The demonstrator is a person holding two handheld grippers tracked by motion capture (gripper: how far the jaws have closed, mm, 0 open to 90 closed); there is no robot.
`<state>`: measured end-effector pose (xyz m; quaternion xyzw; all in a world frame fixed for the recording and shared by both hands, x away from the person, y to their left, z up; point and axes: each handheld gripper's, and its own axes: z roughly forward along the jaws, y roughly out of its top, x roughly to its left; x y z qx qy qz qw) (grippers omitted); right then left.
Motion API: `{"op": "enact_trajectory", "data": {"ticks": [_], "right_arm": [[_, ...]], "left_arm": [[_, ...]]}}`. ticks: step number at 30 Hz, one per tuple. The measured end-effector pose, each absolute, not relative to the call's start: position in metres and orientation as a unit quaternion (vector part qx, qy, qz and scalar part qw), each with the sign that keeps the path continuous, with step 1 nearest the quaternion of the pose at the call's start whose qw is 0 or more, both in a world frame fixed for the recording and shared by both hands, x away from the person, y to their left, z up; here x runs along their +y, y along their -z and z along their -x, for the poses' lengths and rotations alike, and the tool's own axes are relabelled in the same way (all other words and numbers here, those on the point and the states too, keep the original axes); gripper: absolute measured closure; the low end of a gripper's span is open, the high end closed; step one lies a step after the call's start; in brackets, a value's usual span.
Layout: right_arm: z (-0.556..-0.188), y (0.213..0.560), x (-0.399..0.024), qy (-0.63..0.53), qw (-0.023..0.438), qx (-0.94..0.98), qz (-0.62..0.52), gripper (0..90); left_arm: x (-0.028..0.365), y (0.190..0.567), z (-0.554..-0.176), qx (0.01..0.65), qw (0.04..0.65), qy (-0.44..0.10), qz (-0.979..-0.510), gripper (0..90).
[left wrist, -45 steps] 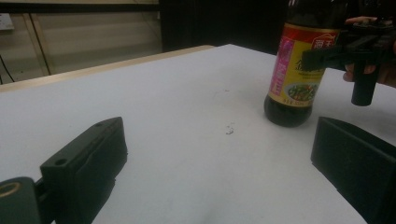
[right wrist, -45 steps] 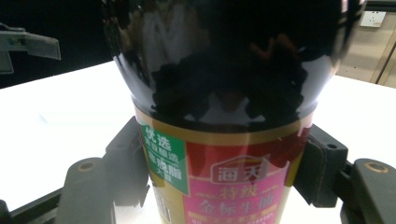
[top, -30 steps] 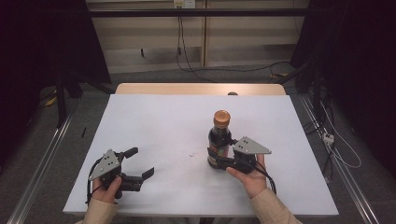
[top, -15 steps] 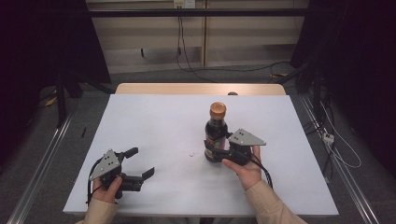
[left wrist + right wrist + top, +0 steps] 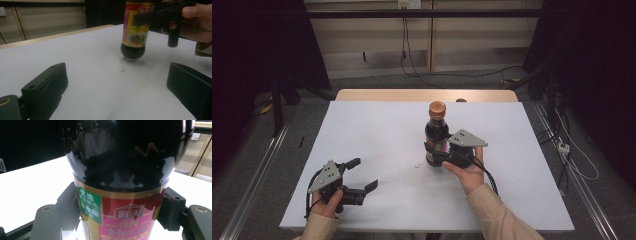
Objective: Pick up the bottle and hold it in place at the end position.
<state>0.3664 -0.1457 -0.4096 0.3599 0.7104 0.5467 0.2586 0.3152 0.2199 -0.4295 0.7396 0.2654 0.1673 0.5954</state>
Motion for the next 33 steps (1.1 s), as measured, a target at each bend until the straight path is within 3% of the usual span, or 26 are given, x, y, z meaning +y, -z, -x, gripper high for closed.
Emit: {"op": "enact_trajectory", "data": {"ticks": [33], "right_arm": [[-0.402, 0.427, -0.130, -0.548, 0.271, 0.697, -0.375, 30.1]], "left_arm": [[0.220, 0.431, -0.318, 0.268, 0.600, -0.158, -0.737, 3.3]]}}
